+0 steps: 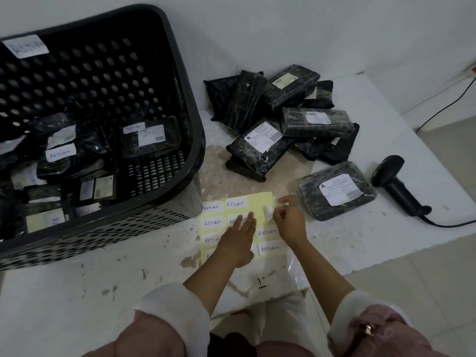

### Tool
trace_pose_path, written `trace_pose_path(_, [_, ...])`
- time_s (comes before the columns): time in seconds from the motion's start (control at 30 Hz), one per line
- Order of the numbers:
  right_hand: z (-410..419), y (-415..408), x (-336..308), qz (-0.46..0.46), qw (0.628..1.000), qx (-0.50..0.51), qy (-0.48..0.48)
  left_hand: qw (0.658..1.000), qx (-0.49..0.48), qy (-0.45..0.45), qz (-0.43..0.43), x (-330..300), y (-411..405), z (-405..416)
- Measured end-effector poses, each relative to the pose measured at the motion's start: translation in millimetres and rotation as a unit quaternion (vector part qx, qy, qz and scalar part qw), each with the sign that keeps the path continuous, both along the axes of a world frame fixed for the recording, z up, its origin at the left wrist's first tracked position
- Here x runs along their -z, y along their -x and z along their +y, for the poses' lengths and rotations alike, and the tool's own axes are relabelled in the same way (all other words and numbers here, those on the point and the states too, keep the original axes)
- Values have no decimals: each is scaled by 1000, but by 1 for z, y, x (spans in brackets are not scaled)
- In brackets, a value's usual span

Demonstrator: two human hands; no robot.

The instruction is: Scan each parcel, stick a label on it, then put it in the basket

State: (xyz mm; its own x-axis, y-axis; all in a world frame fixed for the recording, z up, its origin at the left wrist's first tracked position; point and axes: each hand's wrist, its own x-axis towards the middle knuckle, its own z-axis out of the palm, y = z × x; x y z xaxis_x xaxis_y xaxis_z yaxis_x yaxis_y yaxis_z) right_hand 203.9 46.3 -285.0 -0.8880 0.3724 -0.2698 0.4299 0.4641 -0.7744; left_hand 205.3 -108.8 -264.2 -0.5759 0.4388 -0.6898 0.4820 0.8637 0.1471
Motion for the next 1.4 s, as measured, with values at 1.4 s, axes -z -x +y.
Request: trace_pose_path(1.4, [50,-49,-78,136,985,-100,-26,687,-503,-472,-226,-70,5,81])
